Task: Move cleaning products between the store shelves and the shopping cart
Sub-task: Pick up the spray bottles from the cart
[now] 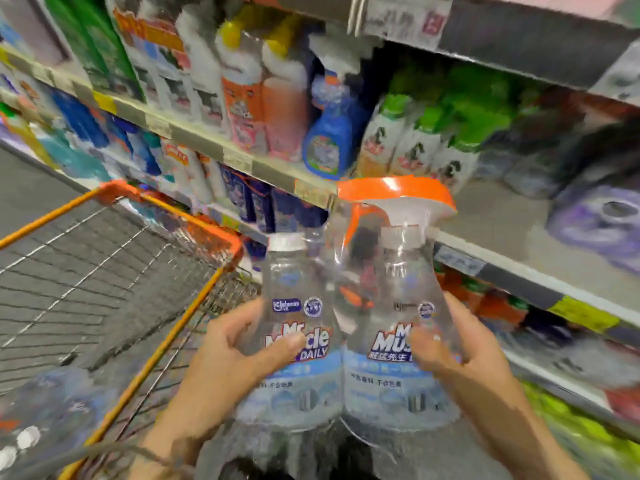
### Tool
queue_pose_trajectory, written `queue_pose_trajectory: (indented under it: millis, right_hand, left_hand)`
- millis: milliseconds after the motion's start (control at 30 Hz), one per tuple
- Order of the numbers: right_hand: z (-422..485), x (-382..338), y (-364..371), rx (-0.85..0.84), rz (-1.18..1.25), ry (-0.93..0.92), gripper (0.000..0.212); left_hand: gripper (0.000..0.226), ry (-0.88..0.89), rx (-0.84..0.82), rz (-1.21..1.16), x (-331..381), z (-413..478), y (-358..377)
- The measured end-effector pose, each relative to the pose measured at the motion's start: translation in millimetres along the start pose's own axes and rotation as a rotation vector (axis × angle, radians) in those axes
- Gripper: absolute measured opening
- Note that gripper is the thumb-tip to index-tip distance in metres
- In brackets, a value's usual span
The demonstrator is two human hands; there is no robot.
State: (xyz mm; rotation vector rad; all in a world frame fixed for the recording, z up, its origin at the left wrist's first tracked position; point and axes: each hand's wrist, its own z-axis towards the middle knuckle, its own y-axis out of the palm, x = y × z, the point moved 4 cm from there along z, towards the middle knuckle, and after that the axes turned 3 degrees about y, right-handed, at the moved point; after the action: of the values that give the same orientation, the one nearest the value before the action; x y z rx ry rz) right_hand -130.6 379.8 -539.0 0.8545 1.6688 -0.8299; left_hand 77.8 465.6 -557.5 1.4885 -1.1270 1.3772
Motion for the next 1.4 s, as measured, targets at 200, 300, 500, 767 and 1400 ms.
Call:
queue_pose_trajectory:
  millis: [200,300,500,767,1400]
  right_hand:
    - [-20.0,18.6,-84.9,0.152,0.078,-0.037,0.053]
    - [-15.2,33.5,-120.9,0.259,0.071,-0.089,0.050]
    - [17.7,65.6,-183.0,0.411,0.162,-0.156,0.068]
    - [70.1,76.0,-250.4,0.549,0.081,-0.213,0.037]
    - [132.6,115.4,-289.7,0.657,-0.455,-0.079,0.069]
  left_hand:
    - [0.049,0.077,-0.208,0.025,-6.7,44.2,90.4]
    - [0.029,0.141,-0.331,0.108,-9.2,76.3,127.6]
    - [0.032,0.244,-0.488,0.149,-10.0,146.7,194.2]
    - [0.054,0.371,-0.478,0.372,-13.5,214.7,244.9]
    - [0.034,0.506,-0.237,0.759,-41.4,275.0,284.4]
